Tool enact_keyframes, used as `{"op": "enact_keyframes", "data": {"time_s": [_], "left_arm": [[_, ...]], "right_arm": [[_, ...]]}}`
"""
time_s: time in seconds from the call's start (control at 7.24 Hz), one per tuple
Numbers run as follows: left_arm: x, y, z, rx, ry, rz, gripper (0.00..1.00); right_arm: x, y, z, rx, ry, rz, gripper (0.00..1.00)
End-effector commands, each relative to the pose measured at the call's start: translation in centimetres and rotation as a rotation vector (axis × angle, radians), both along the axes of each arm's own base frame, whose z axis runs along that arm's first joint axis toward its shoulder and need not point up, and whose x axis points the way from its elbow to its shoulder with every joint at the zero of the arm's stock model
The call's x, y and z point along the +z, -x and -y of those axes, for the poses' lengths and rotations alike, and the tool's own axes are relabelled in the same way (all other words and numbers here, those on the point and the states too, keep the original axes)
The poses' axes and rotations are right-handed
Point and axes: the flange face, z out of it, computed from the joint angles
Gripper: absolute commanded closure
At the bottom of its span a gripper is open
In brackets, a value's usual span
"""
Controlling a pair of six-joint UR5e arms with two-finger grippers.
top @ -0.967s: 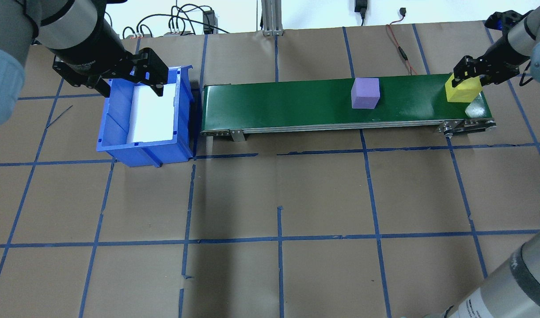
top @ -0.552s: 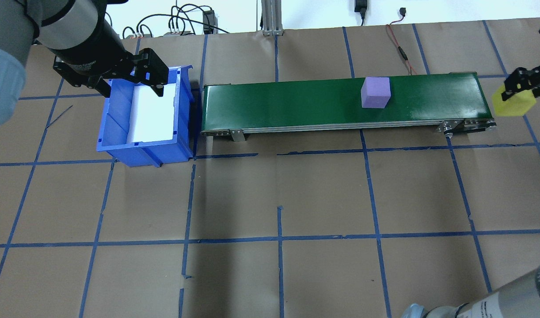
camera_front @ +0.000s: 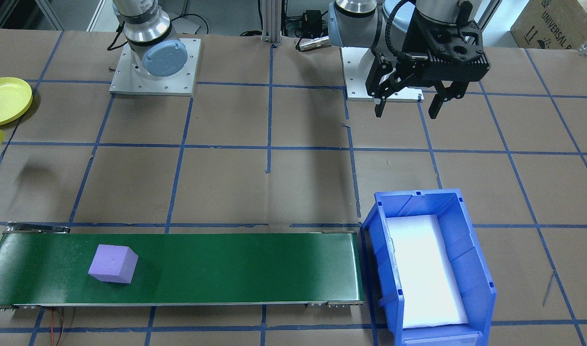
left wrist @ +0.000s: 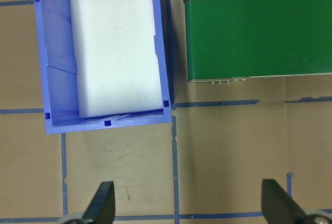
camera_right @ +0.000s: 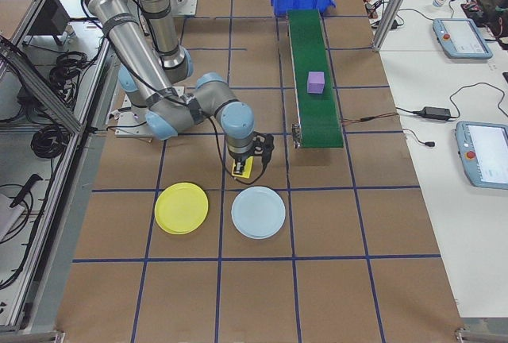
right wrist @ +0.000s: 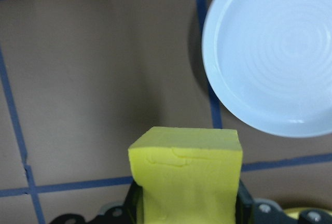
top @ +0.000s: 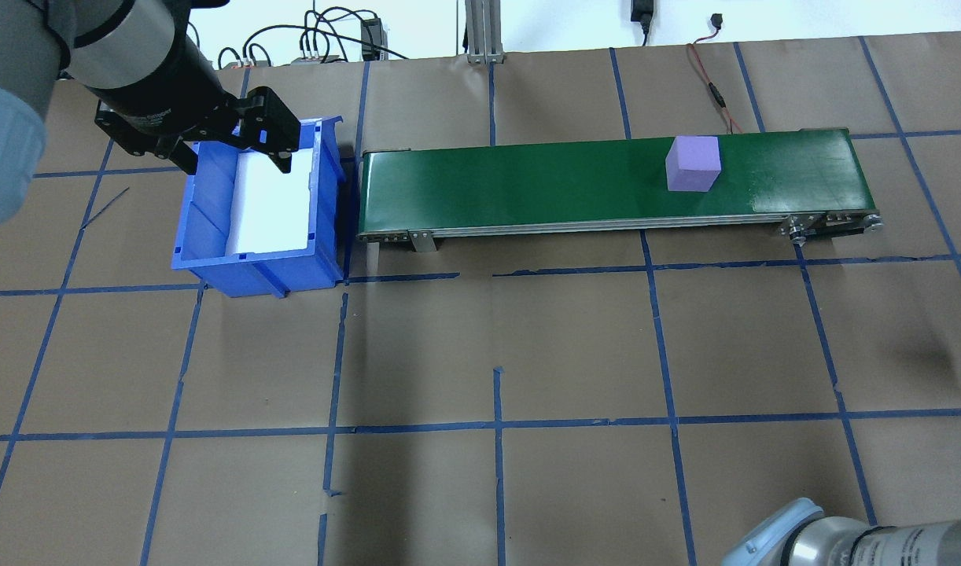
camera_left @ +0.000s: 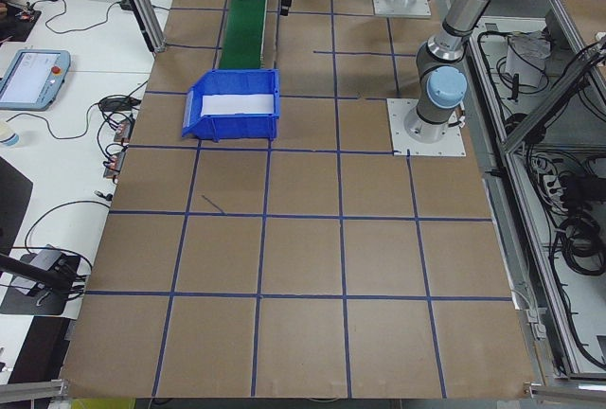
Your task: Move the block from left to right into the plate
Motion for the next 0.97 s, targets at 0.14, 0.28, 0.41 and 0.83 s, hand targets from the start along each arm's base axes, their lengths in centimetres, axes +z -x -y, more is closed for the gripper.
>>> {"op": "enact_keyframes", "data": {"time_s": [0.14,0.28,0.41,0.83], "left_arm": [[0.0,0.0,0.0,0.001,0.0,0.0,0.0],[0.0,0.0,0.0,-0.002,0.0,0.0,0.0],[0.0,0.0,0.0,-0.002,0.0,0.0,0.0],[0.0,0.0,0.0,-0.001,0.001,-0.001,0.0]], "right_arm": [[-1.5,7.1,-11.4,-0.103,0.009,0.022,0.75],[-1.6,7.9,-12.9,-0.132,0.01,0.025,0.72],[-1.9,8.5,-13.9,-0.154,0.008,0.029,0.68],[-3.1,9.4,-15.2,-0.13,0.031,0.051,0.1]]}}
